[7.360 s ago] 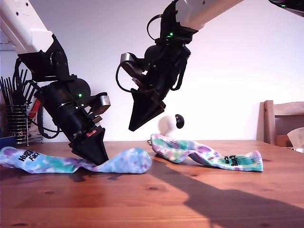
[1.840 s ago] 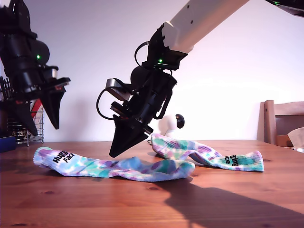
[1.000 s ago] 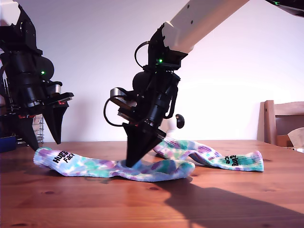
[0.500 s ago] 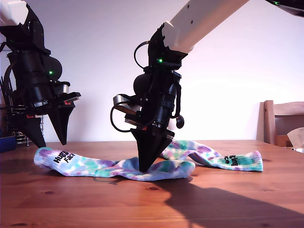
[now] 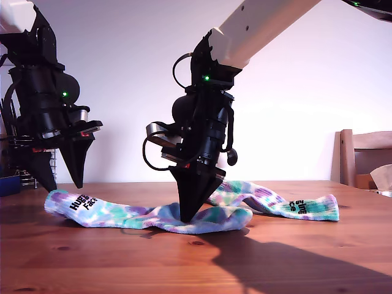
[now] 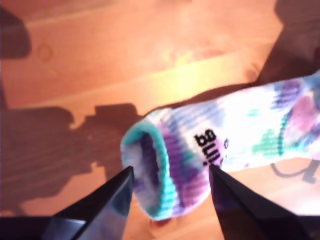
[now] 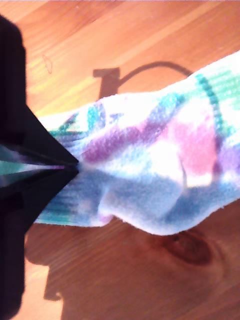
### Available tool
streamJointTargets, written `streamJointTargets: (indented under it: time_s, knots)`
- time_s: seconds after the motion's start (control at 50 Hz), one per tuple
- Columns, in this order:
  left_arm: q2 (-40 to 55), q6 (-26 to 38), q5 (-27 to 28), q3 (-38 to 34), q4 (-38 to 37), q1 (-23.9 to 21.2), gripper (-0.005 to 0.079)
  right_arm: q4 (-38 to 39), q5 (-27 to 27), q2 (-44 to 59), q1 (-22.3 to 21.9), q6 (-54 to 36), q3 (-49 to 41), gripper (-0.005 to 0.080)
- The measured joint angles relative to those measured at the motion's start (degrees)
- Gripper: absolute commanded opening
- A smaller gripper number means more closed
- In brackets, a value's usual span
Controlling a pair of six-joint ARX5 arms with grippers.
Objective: Fold the socks in front of you. After folding them, place them to the left side.
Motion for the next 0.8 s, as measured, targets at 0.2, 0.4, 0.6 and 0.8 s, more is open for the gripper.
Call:
streamJointTargets:
  time_s: [0.2, 0.4, 0.6, 0.8]
  knots:
    - [2.5, 0.0, 0.0, 0.0, 0.5, -0.1, 0.0240, 0.0, 0.0, 0.0, 0.0, 0.0, 0.0, -0.0011]
    - [4.1, 3.3, 0.3, 0.0, 3.0, -0.1, -0.0019, 0.1, 0.0, 0.0, 0.0, 0.0, 0.0, -0.0011]
    - [4.1, 5.4, 0.2, 0.0, 4.0, -0.1, -0.0019, 0.5, 0.0, 0.0, 0.0, 0.0, 0.0, -0.0011]
    - [3.3, 6.3, 0.2, 0.0, 4.4, -0.2, -0.0019, 0.9, -0.3, 0.0, 0.0, 0.0, 0.0, -0.0011]
